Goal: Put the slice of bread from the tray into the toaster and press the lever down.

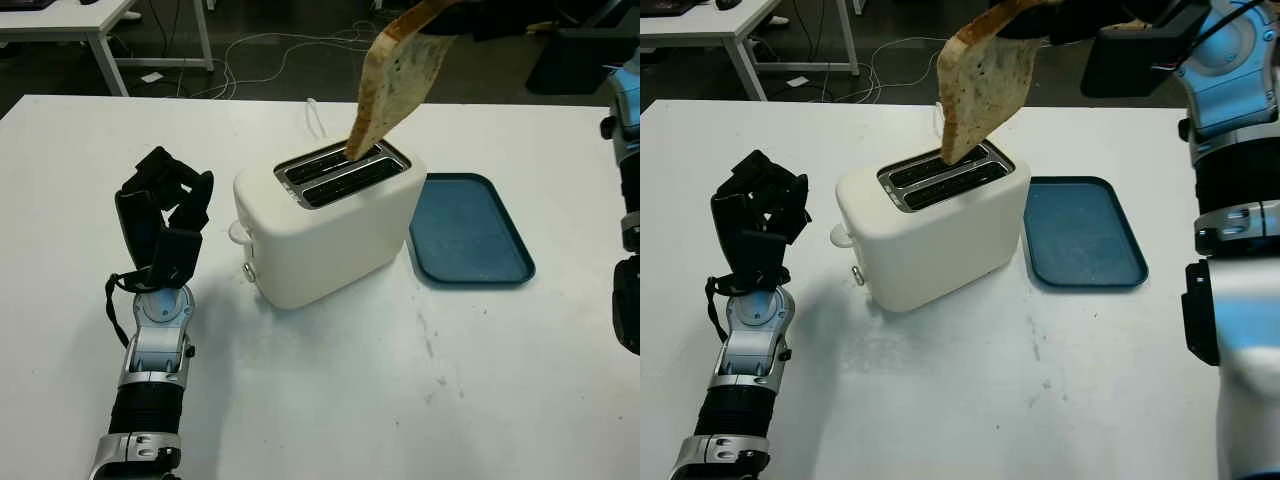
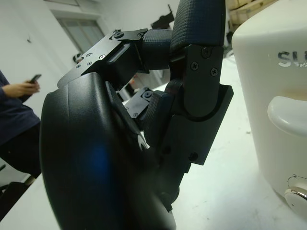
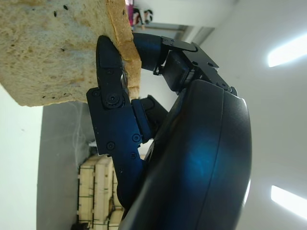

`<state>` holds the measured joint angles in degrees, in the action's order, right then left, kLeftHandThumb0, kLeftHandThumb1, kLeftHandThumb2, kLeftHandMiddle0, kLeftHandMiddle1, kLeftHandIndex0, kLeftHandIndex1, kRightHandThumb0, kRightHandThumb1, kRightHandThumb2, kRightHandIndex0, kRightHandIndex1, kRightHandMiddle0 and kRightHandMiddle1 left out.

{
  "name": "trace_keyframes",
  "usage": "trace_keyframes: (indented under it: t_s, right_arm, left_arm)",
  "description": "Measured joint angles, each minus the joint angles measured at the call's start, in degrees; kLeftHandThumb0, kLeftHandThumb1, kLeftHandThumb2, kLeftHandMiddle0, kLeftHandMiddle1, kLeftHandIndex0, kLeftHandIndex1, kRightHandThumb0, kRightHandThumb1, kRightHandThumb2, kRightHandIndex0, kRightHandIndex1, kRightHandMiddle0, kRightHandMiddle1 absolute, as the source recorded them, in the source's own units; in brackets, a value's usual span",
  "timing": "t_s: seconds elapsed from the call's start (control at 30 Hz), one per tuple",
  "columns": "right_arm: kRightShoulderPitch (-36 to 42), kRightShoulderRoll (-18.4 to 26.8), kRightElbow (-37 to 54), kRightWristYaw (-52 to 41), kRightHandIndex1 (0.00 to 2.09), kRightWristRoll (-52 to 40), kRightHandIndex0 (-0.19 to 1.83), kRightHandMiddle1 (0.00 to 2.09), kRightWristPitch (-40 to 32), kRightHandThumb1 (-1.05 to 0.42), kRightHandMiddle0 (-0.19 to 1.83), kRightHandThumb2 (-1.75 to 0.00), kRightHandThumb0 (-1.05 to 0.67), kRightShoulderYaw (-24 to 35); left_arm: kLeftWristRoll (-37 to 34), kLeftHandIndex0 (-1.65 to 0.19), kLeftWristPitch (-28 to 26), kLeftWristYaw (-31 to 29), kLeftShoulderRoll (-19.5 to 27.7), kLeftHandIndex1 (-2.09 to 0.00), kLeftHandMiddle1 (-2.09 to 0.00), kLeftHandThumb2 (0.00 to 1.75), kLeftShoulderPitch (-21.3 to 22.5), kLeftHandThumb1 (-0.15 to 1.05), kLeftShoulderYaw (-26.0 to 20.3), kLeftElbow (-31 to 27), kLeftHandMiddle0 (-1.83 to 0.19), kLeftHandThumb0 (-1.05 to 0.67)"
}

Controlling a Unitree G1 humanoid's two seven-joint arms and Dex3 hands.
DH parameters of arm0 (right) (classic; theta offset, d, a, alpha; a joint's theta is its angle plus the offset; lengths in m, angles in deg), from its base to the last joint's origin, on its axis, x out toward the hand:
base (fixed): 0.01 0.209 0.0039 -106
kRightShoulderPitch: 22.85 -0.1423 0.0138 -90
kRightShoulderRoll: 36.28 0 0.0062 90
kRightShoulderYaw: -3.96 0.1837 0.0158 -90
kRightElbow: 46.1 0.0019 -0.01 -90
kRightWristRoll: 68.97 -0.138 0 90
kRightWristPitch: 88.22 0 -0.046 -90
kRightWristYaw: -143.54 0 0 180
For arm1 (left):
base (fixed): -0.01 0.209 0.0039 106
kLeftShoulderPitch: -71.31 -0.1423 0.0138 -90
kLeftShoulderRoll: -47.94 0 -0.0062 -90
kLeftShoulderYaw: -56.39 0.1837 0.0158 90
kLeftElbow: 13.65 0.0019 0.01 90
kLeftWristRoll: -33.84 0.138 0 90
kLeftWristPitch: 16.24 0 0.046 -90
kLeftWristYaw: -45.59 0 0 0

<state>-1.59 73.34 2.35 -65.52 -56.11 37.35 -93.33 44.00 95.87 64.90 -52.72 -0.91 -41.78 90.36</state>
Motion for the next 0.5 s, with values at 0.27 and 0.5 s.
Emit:
trace_keyframes:
  t_s: [0.27, 0.5]
  right_arm:
    - [1.7, -1.6, -0.1, -0.4, 1.75, 0.9, 1.04, 1.75, -1.2, -0.92, 0.75, -0.37, -0.35, -0.8]
    - [1.8, -1.6, -0.1, -0.4, 1.75, 1.3, 1.06, 1.75, -1.2, -0.92, 0.76, -0.38, -0.39, -0.8]
  left_arm:
    - [0.0, -0.86, -0.1, 0.1, -0.1, -1.57, -1.73, 0.35, 0.0, 0.92, 0.0, -0.1, -1.03, -1.00]
    - [0.1, -0.86, -0.1, 0.4, -0.1, -1.58, -1.72, 0.36, 0.0, 0.92, 0.0, -0.1, -1.03, -1.01]
